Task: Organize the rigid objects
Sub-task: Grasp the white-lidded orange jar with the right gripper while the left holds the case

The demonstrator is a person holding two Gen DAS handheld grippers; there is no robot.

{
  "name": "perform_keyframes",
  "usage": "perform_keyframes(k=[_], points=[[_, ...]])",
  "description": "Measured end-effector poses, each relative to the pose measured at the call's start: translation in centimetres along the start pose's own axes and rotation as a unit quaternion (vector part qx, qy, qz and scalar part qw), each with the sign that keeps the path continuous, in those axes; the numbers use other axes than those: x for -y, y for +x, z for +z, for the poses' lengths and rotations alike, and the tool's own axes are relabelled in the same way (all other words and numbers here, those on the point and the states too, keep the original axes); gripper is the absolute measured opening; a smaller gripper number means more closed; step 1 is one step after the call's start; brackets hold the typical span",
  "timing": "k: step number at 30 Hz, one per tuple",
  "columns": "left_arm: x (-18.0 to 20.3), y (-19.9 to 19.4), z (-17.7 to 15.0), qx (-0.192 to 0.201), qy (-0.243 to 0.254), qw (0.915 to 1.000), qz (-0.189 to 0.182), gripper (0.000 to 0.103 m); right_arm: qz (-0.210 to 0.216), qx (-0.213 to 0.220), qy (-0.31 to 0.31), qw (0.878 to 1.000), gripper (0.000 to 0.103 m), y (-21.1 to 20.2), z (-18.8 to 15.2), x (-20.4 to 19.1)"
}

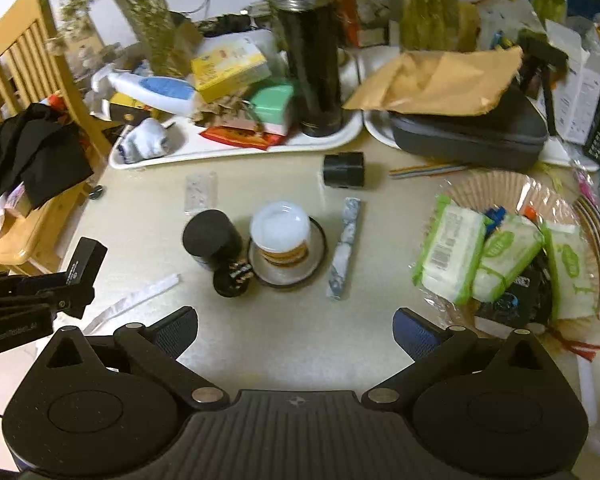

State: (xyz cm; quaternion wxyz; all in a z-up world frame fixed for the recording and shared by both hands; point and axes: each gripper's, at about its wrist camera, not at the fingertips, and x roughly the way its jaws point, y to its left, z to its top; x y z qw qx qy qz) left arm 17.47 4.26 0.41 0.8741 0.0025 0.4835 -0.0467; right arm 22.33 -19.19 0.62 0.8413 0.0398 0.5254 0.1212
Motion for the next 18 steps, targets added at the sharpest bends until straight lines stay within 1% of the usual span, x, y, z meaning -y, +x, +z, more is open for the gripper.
perform_keyframes(k=[5,6,9,11,13,18], points=[[-0.1,-1.7,-0.7,0.015,0.002,0.9999,0.0,0.031,-0.002,0.012,-0.024,1.0,0.103,-0.3,0.0,-0.8],[-0.1,-1.9,-0.8,0.018,0.005,0.9998,0.0,0.031,0.006,0.011,-0.024,1.0,0.103,-0.3,0.0,-0.8],[0.0,-1.9,-0.8,0.02,0.009,0.9998,-0.001,0.031,0.046,0.011,-0.007,0.999,0.103,-0.3,0.0,-0.4],[0.0,-1.7,-0.8,0.019,0.009,0.9998,-0.001,0.031,0.061,0.01,0.01,0.998,0.103,-0.1,0.0,0.0],[0.0,-1.8,-0.8,0.019,0.01,0.9998,-0.004,0.031,0.062,0.008,0.019,0.998,0.103,0.3,0.0,0.3],[0.4,-2.2,-1.0,0.025,0.016,0.9995,-0.013,0.031,0.053,0.026,0.002,0.998,0.103,1.3,0.4,0.6]])
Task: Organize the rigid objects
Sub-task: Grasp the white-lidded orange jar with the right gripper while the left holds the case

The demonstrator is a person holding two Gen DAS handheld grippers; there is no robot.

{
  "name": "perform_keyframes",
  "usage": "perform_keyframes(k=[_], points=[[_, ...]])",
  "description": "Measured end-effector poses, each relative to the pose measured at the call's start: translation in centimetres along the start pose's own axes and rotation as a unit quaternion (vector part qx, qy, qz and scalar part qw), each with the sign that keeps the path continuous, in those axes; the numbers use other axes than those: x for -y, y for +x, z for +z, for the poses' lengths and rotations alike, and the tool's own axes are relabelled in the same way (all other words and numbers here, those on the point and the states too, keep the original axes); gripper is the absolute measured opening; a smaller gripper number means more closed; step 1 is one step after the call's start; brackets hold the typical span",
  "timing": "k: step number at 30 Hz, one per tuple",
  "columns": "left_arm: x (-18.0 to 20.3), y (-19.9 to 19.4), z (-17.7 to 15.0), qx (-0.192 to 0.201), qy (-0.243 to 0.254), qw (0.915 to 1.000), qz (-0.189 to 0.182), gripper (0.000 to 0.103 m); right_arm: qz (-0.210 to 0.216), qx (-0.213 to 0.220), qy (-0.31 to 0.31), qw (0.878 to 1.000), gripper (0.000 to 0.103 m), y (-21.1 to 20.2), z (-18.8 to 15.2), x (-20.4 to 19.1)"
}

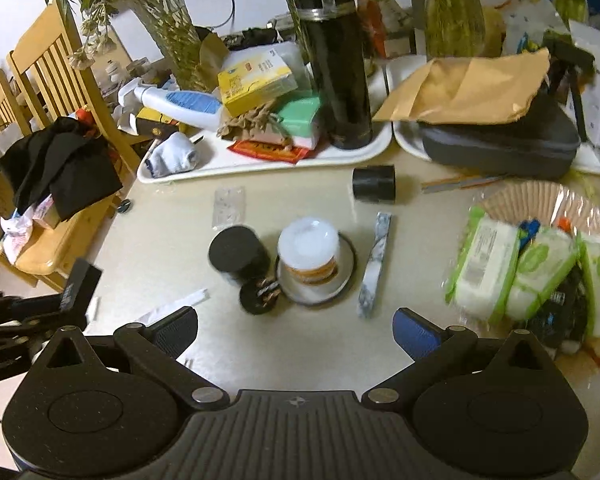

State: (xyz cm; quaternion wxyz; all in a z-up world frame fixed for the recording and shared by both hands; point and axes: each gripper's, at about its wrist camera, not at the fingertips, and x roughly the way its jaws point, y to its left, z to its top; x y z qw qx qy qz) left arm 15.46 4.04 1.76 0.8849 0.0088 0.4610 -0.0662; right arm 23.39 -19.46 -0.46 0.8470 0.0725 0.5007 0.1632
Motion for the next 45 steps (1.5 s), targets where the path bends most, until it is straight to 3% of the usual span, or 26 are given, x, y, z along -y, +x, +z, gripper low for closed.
perform_keyframes(k=[5,12,18,25,36,38,45], points=[[0.0,-0.1,0.1,0.004,-0.006,0.9999,-0.009,0.031,0.002,0.014,-0.008,1.0,0.096,1.2,0.6,0.5],[-0.1,-0.2,0.3,0.005,-0.009,0.9998,-0.016,0.031,-0.012,0.023,-0.053,0.998,0.096,3.1,0.7,-0.8],[-0.1,-0.1,0.2,0.004,-0.008,0.9998,-0.016,0.031,-0.031,0.02,-0.092,0.995,0.084,5.7,0.8,-1.5],[0.3,-0.2,0.1,0.001,0.001,0.9997,-0.026,0.031,-0.051,0.022,-0.101,0.993,0.082,8.1,1.6,-1.7],[0.2,0.0,0.1,-0.005,-0.001,0.9994,-0.035,0.031,-0.066,0.003,-0.073,0.995,0.065,11.5,2.9,-1.1],[0.1,0.1,0.1,-0.007,-0.002,0.9993,-0.037,0.031,-0.061,-0.002,-0.072,0.996,0.058,11.9,2.9,-1.3],[0.3,0.1,0.2,-0.006,0.001,0.9991,-0.042,0.031,-0.073,-0.001,-0.085,0.994,0.056,12.0,2.8,-2.1]])
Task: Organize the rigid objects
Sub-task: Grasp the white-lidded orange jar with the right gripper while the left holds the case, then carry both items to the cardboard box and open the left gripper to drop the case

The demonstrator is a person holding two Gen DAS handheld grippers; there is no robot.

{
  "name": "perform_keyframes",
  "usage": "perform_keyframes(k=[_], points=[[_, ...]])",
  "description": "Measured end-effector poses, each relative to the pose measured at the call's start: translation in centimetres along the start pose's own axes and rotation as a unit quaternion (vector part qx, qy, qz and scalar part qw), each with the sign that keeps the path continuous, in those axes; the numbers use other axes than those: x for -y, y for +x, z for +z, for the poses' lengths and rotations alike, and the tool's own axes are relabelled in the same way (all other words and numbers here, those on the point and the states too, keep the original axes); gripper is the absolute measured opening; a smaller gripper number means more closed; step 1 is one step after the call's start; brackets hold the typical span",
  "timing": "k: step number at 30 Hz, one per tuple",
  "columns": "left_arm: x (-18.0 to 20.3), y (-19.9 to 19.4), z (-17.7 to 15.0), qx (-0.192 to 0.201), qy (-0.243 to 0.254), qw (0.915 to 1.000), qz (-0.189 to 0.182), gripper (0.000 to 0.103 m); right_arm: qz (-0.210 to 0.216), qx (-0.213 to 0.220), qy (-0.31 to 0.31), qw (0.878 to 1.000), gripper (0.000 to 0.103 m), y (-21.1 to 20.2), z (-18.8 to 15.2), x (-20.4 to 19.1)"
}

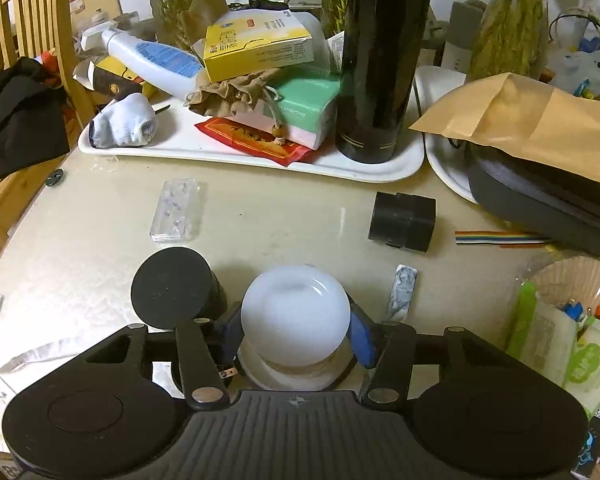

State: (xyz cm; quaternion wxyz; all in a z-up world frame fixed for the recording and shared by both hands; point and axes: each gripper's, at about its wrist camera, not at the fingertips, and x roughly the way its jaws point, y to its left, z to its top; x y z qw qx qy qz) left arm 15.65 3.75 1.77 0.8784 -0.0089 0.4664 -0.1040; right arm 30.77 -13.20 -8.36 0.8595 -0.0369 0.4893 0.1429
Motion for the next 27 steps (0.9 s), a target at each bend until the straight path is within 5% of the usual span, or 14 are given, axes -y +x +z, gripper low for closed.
perform_keyframes(k=[18,27], points=[[0.2,0.1,0.0,-0.001,0.0,1.0,0.006,0.031,-0.011,0.03,0.004,0.999,0.056,-5.4,0.7,1.0],[0.8,-0.3,-0.4,-0.002,0.01,0.9999,0.004,0.031,0.019,0.027,0.013,0.999,0.056,-9.8,0.1,1.2]])
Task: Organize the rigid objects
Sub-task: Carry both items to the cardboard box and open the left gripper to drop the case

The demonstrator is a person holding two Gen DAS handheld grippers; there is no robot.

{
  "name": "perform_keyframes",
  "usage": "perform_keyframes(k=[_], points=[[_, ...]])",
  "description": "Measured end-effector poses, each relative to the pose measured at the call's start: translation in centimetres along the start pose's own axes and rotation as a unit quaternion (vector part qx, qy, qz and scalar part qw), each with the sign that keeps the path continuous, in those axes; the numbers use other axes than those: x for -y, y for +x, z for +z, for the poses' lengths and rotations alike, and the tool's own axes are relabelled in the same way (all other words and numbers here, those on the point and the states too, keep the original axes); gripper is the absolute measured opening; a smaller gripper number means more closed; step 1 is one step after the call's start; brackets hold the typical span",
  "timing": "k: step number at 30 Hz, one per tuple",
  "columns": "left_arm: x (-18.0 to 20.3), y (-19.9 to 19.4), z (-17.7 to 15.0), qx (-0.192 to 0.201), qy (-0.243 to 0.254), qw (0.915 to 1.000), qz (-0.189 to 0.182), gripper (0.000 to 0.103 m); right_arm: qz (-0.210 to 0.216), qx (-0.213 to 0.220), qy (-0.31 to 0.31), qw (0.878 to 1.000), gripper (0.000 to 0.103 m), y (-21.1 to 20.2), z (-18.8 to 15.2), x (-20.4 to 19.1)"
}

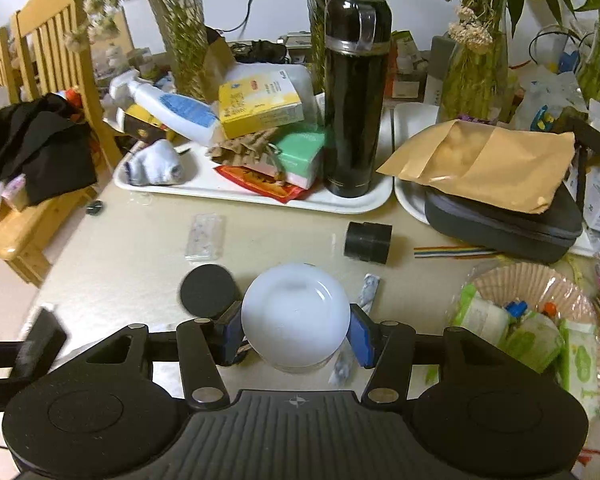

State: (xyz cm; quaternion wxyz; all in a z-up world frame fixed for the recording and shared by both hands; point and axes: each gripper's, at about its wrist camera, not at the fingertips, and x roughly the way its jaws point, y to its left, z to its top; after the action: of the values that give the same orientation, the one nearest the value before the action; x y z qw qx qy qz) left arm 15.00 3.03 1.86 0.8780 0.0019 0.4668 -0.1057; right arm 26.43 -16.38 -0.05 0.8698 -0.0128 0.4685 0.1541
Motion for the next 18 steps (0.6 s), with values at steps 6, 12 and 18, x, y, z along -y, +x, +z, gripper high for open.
perform_keyframes(k=[6,12,18], points=[[0.7,-0.4,-0.7,-0.003,0.008,1.0,0.004,0.031,0.02,0.0,0.002,1.0,0.056,-3.3,-1.3,-0.3],[1.9,-1.0,-1.9,-0.011,0.025,0.9996,-0.001,0.031,0.042,0.003,0.006,0.999,0.056,-6.2,-3.2,-0.4],[3.3,-1.1,-3.4,-0.027,0.041,0.9988,-0.006,0.031,0.061,0.0,0.002,0.998,0.056,-8.1,-5.0,-1.2]])
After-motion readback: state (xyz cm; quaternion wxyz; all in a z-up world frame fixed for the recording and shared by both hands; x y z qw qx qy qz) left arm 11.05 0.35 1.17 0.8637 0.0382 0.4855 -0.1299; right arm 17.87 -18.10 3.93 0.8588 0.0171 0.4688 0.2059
